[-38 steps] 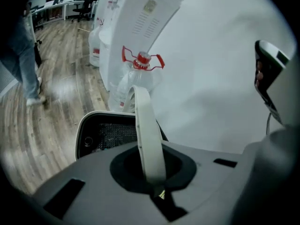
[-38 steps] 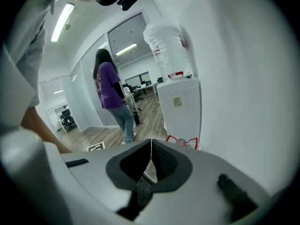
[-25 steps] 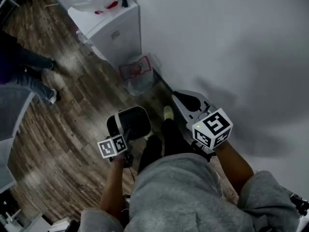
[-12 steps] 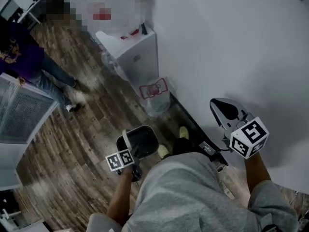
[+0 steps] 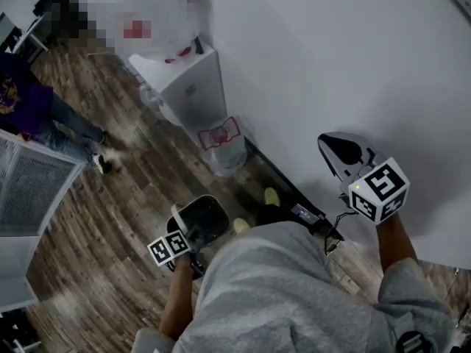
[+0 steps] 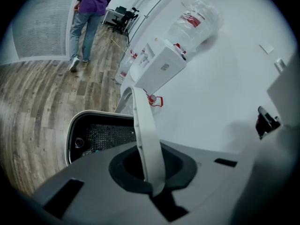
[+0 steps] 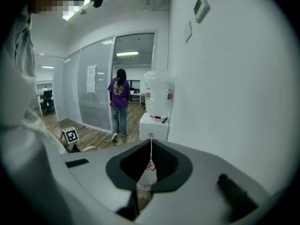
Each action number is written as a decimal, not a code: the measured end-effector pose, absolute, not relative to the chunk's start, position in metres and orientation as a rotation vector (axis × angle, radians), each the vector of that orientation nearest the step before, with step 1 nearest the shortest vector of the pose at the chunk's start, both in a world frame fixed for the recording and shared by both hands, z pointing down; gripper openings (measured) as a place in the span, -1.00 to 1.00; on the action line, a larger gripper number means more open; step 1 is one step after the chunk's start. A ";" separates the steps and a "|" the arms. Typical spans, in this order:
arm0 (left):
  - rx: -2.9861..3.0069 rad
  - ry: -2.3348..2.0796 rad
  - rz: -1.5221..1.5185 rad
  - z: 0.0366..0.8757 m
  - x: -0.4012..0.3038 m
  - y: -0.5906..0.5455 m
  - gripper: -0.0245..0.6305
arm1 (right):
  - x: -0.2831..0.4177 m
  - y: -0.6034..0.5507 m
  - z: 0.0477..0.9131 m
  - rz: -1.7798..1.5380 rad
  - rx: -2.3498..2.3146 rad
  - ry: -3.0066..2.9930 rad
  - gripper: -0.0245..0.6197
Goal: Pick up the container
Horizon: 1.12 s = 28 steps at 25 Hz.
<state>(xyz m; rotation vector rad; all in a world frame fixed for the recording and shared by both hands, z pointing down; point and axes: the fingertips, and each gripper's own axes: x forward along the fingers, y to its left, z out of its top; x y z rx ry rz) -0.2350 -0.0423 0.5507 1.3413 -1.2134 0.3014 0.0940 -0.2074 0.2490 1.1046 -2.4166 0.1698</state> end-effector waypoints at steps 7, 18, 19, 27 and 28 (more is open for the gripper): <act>1.358 -1.180 0.329 0.557 -0.226 -0.038 -0.86 | 0.062 -0.202 0.278 0.372 1.239 -2.611 -0.85; 1.366 -1.181 0.311 0.559 -0.228 -0.040 -0.86 | 0.054 -0.198 0.286 0.437 1.321 -2.615 -0.84; 1.367 -1.182 0.312 0.560 -0.228 -0.039 -0.86 | 0.053 -0.196 0.286 0.437 1.319 -2.616 -0.84; 1.358 -1.184 0.322 0.563 -0.230 -0.036 -0.86 | 0.051 -0.193 0.288 0.440 1.318 -2.611 -0.84; 1.356 -1.184 0.323 0.563 -0.230 -0.036 -0.86 | 0.051 -0.193 0.288 0.440 1.319 -2.609 -0.84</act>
